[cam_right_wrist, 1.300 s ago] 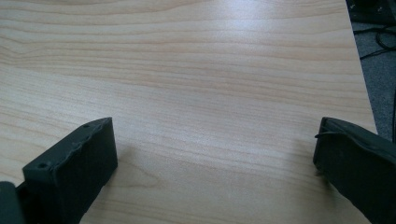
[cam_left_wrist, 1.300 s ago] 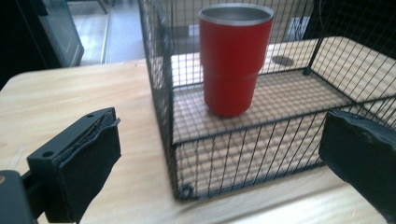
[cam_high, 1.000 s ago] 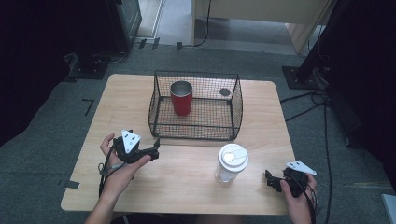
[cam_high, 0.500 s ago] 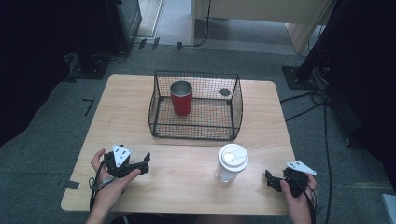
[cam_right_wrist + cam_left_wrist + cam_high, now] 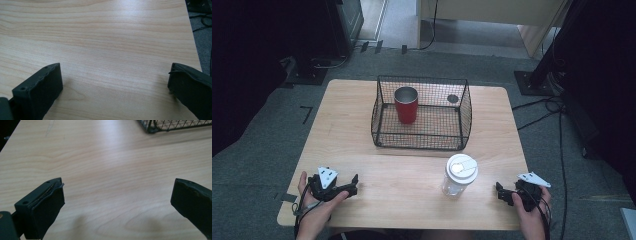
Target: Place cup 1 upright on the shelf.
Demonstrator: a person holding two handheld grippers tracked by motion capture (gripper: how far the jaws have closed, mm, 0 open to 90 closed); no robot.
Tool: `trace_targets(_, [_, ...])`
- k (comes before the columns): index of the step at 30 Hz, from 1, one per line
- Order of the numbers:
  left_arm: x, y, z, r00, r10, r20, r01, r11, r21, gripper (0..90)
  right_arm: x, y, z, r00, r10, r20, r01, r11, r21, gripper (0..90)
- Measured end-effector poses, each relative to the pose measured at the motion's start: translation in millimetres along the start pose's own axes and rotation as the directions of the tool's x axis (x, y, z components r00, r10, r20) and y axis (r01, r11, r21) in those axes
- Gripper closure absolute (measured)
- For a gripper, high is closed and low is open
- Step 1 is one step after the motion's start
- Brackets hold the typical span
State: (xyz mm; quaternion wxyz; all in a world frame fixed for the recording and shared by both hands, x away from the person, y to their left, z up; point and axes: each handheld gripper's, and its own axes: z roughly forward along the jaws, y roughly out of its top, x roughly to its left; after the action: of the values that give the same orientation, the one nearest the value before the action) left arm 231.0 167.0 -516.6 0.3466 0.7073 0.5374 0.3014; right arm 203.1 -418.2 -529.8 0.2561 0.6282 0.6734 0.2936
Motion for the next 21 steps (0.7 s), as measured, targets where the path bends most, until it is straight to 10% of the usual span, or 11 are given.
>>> trace_targets(9, [19.6,-11.7,-7.3,0.9981,0.056,-0.025,-0.052,0.9873,0.151,0.0,0.0,0.0,0.0,1.0,0.0,0.0,0.0,1.0,0.0,0.0])
trace_targets(15, [26.7,-19.1,-10.1,0.9993,-0.027,0.025,0.023,0.9882,0.151,0.0,0.0,0.0,0.0,1.0,0.0,0.0,0.0,1.0,0.0,0.0])
trace_targets(21, [30.3,-24.7,-13.4,0.9993,-0.025,0.03,0.021,0.992,0.125,0.0,0.0,0.0,0.0,1.0,0.0,0.0,0.0,1.0,0.0,0.0])
